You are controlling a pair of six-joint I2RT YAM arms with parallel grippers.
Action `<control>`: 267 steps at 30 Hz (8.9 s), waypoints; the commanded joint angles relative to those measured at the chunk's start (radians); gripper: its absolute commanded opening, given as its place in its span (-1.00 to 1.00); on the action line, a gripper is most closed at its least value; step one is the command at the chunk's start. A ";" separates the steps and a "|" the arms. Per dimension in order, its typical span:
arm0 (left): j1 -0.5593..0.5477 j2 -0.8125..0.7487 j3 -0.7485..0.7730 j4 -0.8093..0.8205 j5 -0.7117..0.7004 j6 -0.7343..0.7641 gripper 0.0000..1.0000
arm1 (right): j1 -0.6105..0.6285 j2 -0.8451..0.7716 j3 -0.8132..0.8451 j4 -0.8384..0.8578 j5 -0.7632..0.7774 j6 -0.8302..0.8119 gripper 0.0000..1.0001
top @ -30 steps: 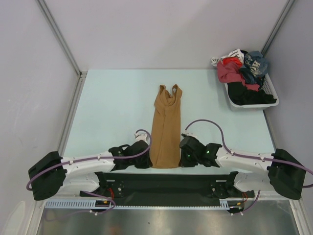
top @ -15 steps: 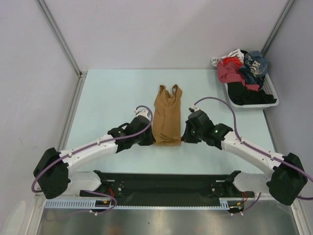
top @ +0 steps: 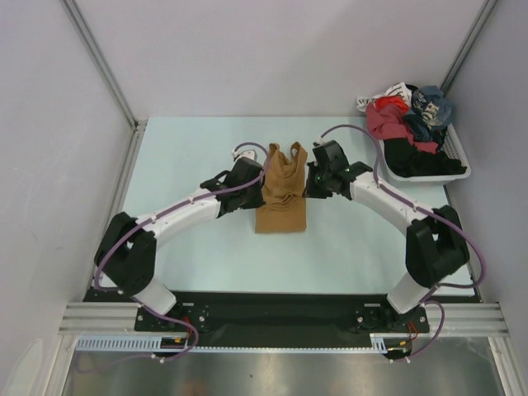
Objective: Fold and stack the tank tops
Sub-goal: Fold the tank top
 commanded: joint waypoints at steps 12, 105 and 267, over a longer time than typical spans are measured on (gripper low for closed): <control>0.120 0.250 0.234 0.067 0.027 0.065 -1.00 | -0.095 0.281 0.296 -0.004 -0.039 -0.099 -1.00; -0.225 -0.258 -0.537 0.173 0.033 -0.026 0.41 | 0.262 -0.309 -0.629 0.233 0.010 0.169 0.03; 0.241 0.652 0.656 0.086 0.562 0.169 -0.77 | -0.232 0.430 -0.257 0.890 -0.877 0.234 -0.94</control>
